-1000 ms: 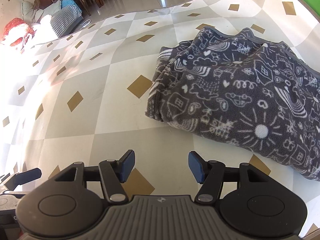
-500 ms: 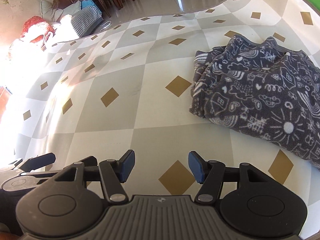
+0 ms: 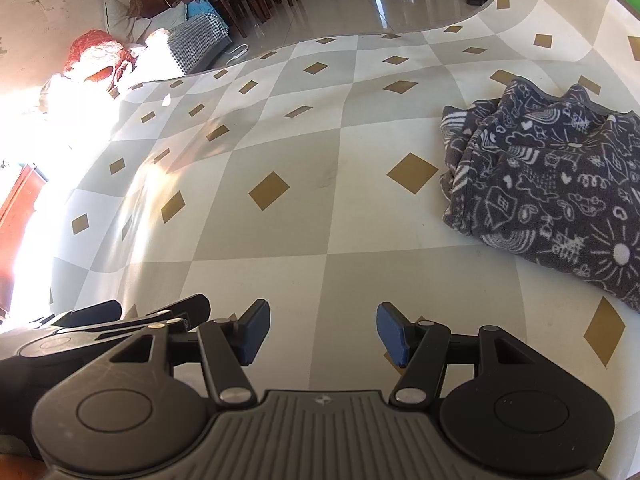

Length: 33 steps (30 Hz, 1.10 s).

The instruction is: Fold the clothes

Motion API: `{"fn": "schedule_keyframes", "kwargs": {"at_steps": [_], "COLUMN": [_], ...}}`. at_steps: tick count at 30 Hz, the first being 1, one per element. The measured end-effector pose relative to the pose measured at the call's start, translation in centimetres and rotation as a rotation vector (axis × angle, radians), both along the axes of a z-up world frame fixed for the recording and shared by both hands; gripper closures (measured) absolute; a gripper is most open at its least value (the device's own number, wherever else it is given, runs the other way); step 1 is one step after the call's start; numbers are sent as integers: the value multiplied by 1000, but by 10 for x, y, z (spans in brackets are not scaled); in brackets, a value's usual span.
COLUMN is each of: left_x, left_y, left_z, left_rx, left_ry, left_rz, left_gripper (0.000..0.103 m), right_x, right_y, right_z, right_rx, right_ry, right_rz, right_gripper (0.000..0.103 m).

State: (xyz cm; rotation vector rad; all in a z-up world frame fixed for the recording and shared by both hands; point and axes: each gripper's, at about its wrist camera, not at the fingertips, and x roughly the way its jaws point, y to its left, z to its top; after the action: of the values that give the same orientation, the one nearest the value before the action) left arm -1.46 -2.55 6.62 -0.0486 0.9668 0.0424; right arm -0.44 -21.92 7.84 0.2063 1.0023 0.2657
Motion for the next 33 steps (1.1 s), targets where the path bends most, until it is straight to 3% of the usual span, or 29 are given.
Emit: {"fn": "schedule_keyframes", "kwargs": {"at_steps": [25, 33], "left_x": [-9, -9], "left_y": [47, 54], "left_z": [-8, -13], "left_rx": [26, 10], "left_ry": [16, 34], "left_rz": [111, 121], "left_gripper": [0, 0], "right_x": [4, 8], "right_y": [48, 55], "right_z": [-6, -11], "right_rx": [16, -19], "right_ry": [-6, -25], "right_rz": [70, 86], "right_gripper": [44, 44]}}
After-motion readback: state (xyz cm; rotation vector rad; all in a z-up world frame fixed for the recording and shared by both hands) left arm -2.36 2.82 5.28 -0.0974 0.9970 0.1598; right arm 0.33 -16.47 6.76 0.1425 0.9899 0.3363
